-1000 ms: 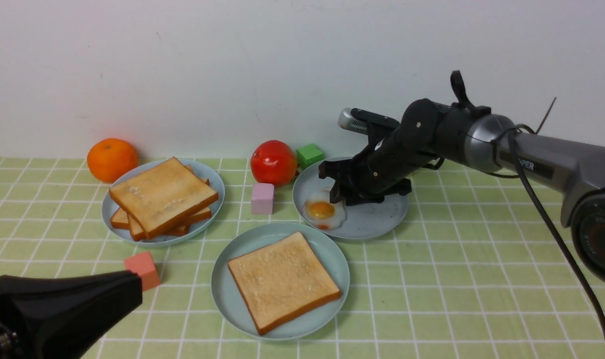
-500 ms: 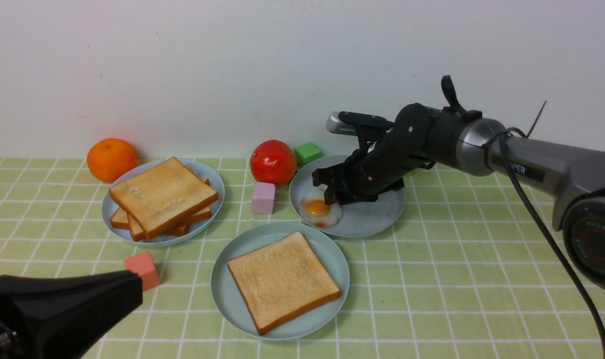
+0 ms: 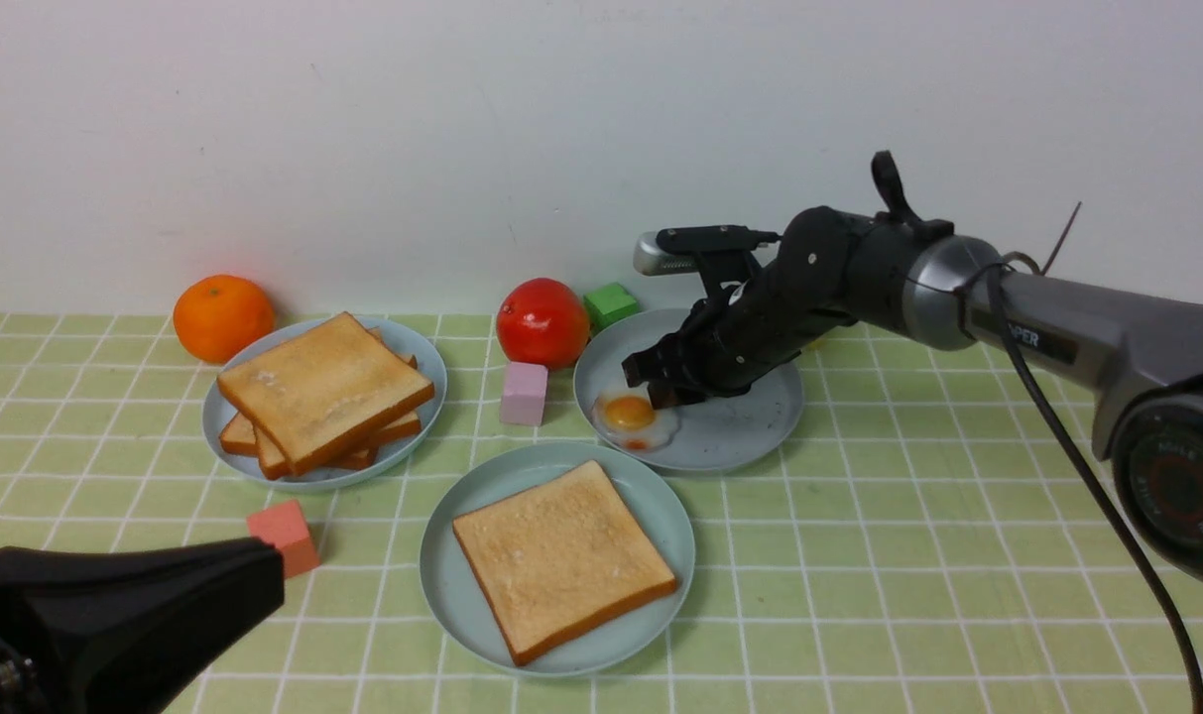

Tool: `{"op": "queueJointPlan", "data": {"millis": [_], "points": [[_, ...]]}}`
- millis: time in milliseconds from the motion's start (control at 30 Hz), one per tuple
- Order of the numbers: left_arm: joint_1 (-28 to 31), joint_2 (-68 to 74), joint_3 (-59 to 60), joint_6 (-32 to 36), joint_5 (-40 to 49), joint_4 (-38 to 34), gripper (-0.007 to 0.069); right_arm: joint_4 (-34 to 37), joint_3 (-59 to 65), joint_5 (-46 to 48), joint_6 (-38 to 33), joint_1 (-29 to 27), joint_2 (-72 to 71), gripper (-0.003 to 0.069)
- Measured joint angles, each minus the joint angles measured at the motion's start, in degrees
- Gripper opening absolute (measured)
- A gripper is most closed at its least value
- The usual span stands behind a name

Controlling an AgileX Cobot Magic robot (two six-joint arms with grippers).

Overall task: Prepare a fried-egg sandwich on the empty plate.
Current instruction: Use the right arm to grab a fried egg

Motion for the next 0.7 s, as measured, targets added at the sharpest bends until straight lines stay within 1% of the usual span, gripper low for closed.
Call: {"op": "queueJointPlan", "data": {"millis": [133,233,300,433,467,500,633,700], "points": [[0.0,0.0,0.0,0.0,0.0,0.0,0.0024,-0.2,-0.1,-0.4,0.3,0.1,0.1,0.0226],[0.0,0.0,0.0,0.0,0.0,0.0,0.0027,-0.1,-0.1,-0.4,0.3,0.1,0.2,0.0225],[0.0,0.0,0.0,0.0,0.0,0.0,0.0029,0.0,-0.1,-0.3,0.4,0.1,0.2,0.0209],[0.0,0.0,0.0,0.0,0.0,0.0,0.0030,0.9,-0.2,0.4,0.8,0.0,0.2,0.0051],[0.0,0.0,0.0,0.0,0.0,0.0,0.0031,0.9,-0.2,0.3,0.8,0.0,0.2,0.0043],[0.0,0.0,0.0,0.0,0.0,0.0,0.0033,0.9,-0.2,0.6,0.8,0.0,0.2,0.0002],[0.0,0.0,0.0,0.0,0.0,0.0,0.0036,1.0,-0.4,1.7,1.2,0.0,0.2,-0.0009],[0.0,0.0,0.0,0.0,0.0,0.0,0.0038,1.0,-0.2,4.3,1.6,0.0,-0.9,-0.0008]]}}
